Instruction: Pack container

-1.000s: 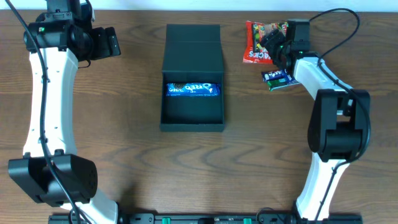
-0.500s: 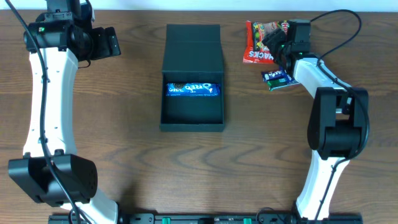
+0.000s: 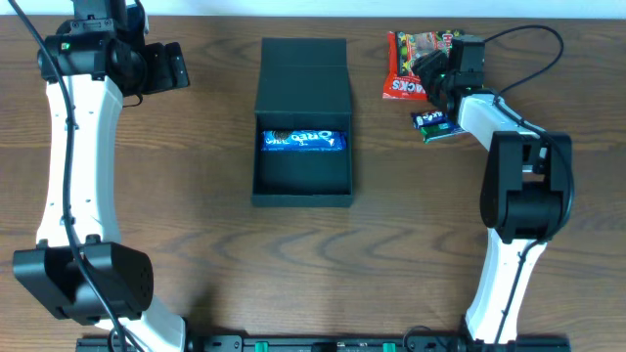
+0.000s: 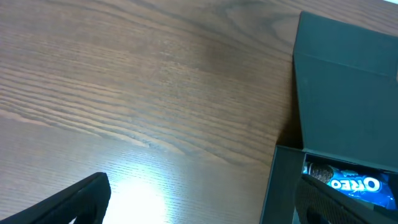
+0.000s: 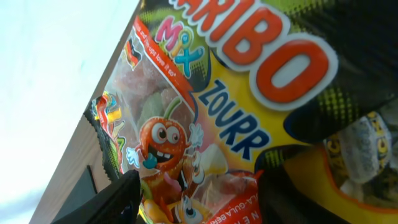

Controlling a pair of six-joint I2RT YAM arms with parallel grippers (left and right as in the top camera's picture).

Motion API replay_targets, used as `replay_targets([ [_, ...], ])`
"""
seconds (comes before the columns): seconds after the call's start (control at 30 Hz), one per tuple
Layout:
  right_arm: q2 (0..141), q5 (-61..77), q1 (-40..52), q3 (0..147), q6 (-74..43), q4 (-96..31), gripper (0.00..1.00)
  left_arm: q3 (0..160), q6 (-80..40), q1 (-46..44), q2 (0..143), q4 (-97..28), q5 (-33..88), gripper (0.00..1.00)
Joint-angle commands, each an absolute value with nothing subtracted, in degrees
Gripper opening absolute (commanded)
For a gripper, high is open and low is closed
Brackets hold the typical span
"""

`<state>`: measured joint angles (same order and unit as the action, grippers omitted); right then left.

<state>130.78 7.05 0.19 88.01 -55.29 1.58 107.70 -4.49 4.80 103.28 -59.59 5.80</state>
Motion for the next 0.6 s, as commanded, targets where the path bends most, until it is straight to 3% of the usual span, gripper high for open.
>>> replay_targets([
  [0.0,132.4,6.2,-0.4,88.1,-56.4,2.8,0.60,107.9,-4.7,5.0,103.5,-59.9,5.3,0.95],
  [0.03,132.4,6.0,-0.5,88.1,-56.4,3.6,0.57,107.9,-4.7,5.0,103.5,-60.0,5.3,0.95],
  [0.1,132.7,5.2,-0.5,88.1,-56.6,5.1,0.42,107.9,-4.7,5.0,103.5,-60.1,5.3,0.95],
  [0.17,133.3,5.1,-0.5,88.1,-58.4,5.7,0.11,107.9,-4.7,5.0,103.5,-60.2,5.3,0.95],
  [0.2,133.7,5.2,-0.6,88.1,-59.2,5.8,0.02,107.9,-4.7,5.0,103.5,-60.2,5.3,0.95],
  [0.57,131.4,13.3,-0.8,90.0,-54.4,6.0,0.01,107.9,-4.7,5.0,103.5,-60.5,5.3,0.95],
])
